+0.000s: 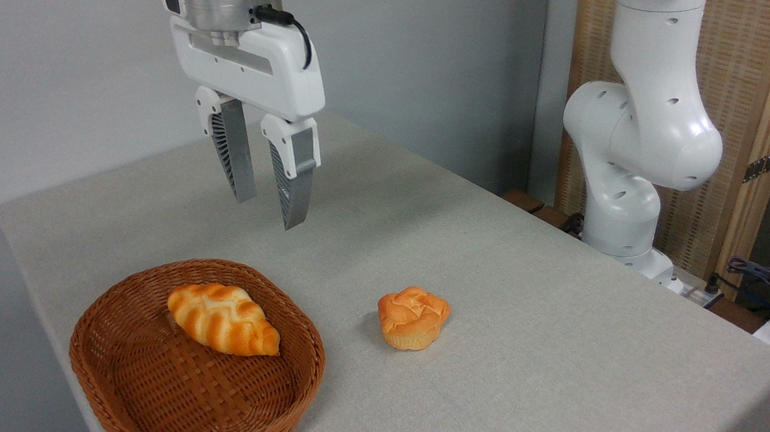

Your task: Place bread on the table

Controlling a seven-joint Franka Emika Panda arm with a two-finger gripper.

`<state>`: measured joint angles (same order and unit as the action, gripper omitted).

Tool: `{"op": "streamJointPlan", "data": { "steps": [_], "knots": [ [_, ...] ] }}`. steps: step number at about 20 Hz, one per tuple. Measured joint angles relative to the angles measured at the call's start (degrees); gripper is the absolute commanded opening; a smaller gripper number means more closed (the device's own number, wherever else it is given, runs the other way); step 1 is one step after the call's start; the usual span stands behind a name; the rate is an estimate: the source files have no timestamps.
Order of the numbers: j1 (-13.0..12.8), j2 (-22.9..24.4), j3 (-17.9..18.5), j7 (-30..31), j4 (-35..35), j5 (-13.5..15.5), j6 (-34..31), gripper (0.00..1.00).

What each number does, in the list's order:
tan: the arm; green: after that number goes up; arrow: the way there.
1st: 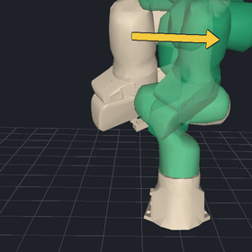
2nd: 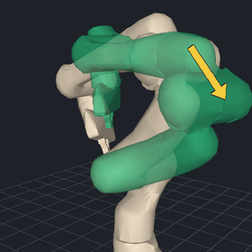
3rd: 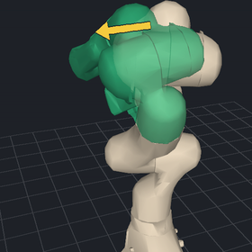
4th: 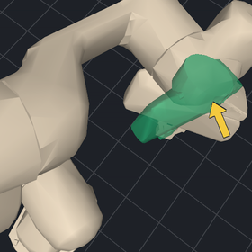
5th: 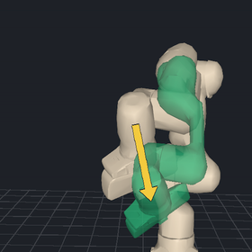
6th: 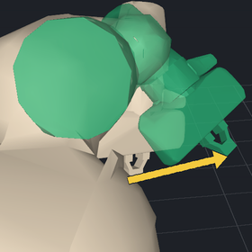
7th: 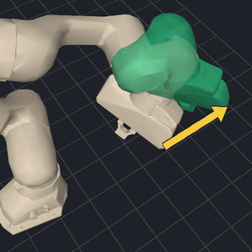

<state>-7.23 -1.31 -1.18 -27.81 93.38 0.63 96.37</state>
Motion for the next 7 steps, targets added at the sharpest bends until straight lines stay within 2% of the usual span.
{"op": "streamJointPlan", "data": {
  "steps": [2,7],
  "knots": [
    [0.20,0.00,0.69,-0.84,-0.27,1.16,-0.62,1.00],
    [0.22,0.02,1.57,-1.08,-0.44,1.32,-1.28,1.00]
  ]
}}
